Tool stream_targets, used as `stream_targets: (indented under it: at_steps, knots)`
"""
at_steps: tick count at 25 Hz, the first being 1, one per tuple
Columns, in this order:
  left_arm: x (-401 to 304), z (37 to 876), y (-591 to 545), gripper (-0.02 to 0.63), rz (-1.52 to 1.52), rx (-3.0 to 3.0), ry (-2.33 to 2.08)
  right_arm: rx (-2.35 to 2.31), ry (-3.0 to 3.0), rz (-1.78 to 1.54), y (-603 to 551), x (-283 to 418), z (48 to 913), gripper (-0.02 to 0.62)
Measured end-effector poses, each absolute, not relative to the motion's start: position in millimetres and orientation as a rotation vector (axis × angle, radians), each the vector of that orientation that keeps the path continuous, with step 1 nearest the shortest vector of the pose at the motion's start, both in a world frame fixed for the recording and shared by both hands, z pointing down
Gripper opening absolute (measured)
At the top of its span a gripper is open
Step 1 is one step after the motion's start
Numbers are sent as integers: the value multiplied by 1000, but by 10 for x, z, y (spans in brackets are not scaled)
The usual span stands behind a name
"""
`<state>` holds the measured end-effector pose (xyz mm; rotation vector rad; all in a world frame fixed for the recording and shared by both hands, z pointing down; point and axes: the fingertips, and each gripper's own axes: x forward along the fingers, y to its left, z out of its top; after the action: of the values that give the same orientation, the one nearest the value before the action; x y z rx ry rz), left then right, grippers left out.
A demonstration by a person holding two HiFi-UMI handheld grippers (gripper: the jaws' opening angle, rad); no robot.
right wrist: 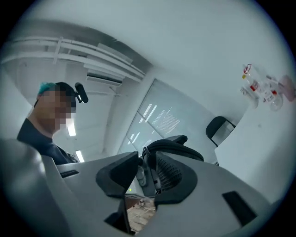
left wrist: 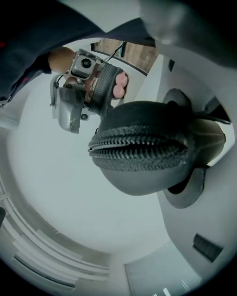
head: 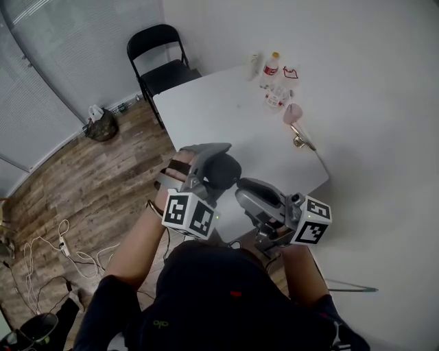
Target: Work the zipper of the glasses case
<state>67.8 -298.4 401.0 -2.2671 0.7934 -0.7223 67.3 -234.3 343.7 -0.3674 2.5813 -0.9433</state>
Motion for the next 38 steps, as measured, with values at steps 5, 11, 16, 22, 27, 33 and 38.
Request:
stream_targets:
  at_steps: [5, 11, 16, 22, 27, 33, 38]
  knots:
    - [669, 4034, -3000, 273, -752, -2222, 809, -254, 2456, -1084, -2328, 658, 3431, 118]
    - [648, 4033, -2992, 273, -779, -2217, 821, -190, 2257, -1210, -2402, 674, 3426, 58]
    - [623, 4072, -3055, 273, -831, -2169, 840, -429, 2518, -930, -2409, 681, 3399, 20]
    - [593, 4109, -3079, 273, -889, -2144, 847, -730, 2945, -382, -2302, 592, 3338, 20]
    - [638, 4218, -3116, 272, -946, -2139, 833, -772, 3083, -218, -2254, 483, 3446, 20]
    - [666, 4279, -3080, 272, -974, -2169, 819, -778, 3144, -151, -2231, 376, 3539, 20]
    - [677, 4297, -3056, 273, -941, -2248, 827, -737, 3110, -179, -2242, 372, 3526, 21]
